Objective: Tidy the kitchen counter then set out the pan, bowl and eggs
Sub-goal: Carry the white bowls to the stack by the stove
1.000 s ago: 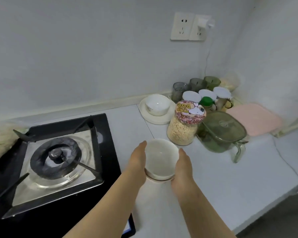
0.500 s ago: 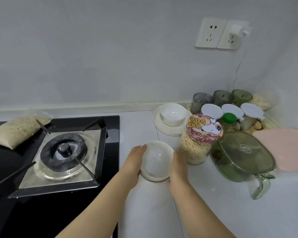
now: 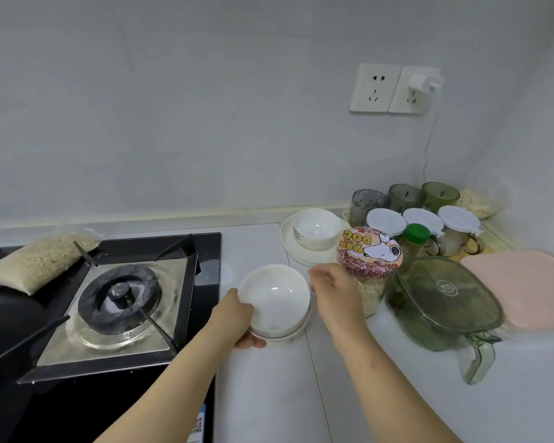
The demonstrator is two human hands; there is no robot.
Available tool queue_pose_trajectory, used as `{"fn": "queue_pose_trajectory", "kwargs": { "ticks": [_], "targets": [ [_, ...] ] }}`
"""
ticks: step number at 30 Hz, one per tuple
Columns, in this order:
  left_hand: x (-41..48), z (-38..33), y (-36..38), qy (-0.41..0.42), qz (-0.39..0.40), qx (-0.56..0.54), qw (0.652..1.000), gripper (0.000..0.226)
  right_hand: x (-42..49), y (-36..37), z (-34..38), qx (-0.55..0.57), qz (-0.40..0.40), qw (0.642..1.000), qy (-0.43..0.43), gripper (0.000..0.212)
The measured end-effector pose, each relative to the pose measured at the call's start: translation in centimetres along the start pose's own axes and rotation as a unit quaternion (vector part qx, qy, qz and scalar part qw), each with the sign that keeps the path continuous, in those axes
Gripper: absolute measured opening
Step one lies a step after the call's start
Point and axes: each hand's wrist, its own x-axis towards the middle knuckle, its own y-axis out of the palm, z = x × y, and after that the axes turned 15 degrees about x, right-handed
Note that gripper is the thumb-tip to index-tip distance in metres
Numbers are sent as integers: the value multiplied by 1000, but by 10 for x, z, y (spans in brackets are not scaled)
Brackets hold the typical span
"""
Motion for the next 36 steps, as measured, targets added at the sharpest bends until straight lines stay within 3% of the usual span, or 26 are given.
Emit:
{"fn": "queue_pose_trajectory", "kwargs": {
  "ticks": [7,11,15,19,27,32,36],
  "targets": [
    [9,-74,-46,67,-55,-111,990,44,46,-26,66,28,-1,995,-96,17],
    [35,-126,-53,83,-56,-89,991,48,88,-36,93,-73,-6,989,-130,16],
    [66,-165,-40,76,-44,-62,994,47,125,-39,98,-204,56,975,-75,26],
    [96,-184,-22,78,-30,-30,996,46,157,-35,92,-263,121,957,0,35],
    [138,-193,-2,59,-5,-34,998,43,212,-24,66,-275,94,952,93,37],
    [154,-180,6,50,-3,-29,998,42,221,-21,50,-287,109,942,138,21],
    [157,-172,12,34,29,-36,998,39,221,-22,40,-284,103,940,159,24]
  ]
}}
